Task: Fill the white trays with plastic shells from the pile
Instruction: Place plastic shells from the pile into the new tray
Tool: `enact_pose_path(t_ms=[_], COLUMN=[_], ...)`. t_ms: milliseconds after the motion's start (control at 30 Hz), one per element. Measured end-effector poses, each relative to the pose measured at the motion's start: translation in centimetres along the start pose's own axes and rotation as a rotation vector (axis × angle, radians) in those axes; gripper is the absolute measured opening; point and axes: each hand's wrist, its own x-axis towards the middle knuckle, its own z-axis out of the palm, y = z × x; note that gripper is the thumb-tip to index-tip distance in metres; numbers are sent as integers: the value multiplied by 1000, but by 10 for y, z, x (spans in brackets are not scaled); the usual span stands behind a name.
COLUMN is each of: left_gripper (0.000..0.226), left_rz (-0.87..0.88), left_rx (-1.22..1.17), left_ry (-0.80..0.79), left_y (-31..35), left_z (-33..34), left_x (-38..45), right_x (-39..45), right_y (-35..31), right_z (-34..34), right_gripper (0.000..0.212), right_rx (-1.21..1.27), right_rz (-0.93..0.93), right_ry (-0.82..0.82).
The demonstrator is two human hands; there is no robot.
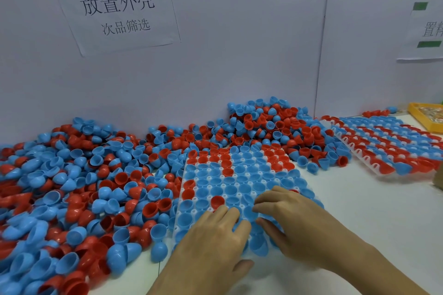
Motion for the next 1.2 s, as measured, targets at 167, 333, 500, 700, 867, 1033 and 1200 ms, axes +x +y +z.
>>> enact_pose_path(t_ms=[167,333,500,700,867,1033,1200], left_gripper=[31,11,14,16,28,25,20], left_rz=[116,141,138,145,136,157,48], left_rx=[19,89,182,199,224,174,-48], left_ry=[5,111,205,264,302,305,331], left_y=[5,19,25,28,30,28,16], left_z=[3,19,32,36,40,37,17], left_x=[3,12,17,17,18,15,-3], right_x=[18,46,53,54,57,57,52], right_y=[4,9,8,4,1,1,0], right_z=[6,3,7,3,5,5,-1], right_gripper=[31,34,24,27,19,15,24], right_rx=[18,-37,-122,-150,-248,-241,-155], right_rz=[47,97,77,29,-8,-10,-18], right_ry=[41,-28,-122,-135,-179,-177,-83])
